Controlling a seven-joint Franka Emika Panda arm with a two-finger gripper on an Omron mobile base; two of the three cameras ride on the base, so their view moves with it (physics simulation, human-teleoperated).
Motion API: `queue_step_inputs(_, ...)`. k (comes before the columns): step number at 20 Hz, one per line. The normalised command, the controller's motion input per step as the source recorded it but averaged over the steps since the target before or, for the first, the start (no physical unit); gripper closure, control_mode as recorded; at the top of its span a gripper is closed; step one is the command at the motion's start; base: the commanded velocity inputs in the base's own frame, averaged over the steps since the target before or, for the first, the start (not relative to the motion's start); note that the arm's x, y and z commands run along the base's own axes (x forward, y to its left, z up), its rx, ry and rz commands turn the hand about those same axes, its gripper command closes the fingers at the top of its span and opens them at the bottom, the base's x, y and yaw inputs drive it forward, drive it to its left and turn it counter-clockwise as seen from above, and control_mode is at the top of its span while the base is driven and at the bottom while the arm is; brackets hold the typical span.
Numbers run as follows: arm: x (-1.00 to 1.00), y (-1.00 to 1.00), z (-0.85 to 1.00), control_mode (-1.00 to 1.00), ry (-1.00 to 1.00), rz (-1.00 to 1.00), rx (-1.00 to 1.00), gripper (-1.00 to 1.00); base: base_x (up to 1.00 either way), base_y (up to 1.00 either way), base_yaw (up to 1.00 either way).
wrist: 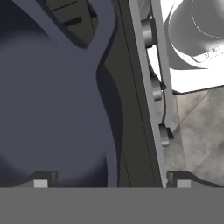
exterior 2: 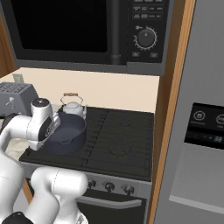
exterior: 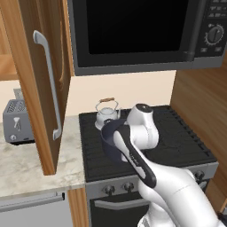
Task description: Pick the kettle from the cabinet and place it on a stove burner. Then pick the pot from the counter and place it on another stove burner. Finally, turn both burners on.
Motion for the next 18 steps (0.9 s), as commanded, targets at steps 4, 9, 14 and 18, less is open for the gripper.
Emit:
queue_step_inputs(4,-0.22,0.00,0.23,-1.00,0.00,0.00,0.00,-1.00,0.00,0.00,0.00)
queue_step_inputs(9,-0.20,0.00,0.29,-1.00,-0.01,0.00,0.00,-1.00,0.00,0.00,0.00)
queue_step_inputs(14,-0.19,0.00,0.30,-1.00,-0.01,0.00,0.00,-1.00,0.00,0.00,0.00)
queue_step_inputs(18,-0.17,0.00,0.32,-1.00,0.00,0.00,-0.01,-1.00,0.00,0.00,0.00)
